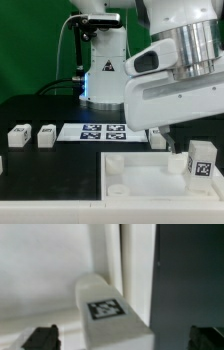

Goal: Assemble one leg

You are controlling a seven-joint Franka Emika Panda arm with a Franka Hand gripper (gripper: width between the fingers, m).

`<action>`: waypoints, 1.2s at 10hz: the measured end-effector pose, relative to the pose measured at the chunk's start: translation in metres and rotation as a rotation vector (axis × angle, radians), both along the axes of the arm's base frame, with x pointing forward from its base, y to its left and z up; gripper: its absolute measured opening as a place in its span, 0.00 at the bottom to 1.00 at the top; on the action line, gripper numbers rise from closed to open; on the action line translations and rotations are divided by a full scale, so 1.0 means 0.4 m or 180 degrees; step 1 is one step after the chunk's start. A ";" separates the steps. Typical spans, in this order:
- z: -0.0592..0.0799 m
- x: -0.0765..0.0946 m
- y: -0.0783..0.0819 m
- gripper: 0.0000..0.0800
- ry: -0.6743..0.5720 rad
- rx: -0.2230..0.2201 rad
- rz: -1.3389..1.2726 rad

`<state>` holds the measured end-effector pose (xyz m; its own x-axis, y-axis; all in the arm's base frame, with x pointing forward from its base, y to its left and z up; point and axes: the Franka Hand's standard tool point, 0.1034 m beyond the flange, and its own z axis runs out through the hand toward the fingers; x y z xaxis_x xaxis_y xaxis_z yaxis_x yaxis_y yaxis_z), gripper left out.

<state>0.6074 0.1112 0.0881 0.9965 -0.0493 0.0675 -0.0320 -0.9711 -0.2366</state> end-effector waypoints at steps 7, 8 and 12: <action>-0.019 0.004 -0.023 0.67 0.0420 0.0063 0.0011; -0.019 0.004 -0.023 0.50 0.0425 0.0064 -0.0007; -0.018 0.004 -0.019 0.38 0.0589 0.0082 -0.0674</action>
Offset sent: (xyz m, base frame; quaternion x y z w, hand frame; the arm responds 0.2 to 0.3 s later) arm 0.0098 -0.0015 -0.0042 -0.0009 0.0000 0.0313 0.9995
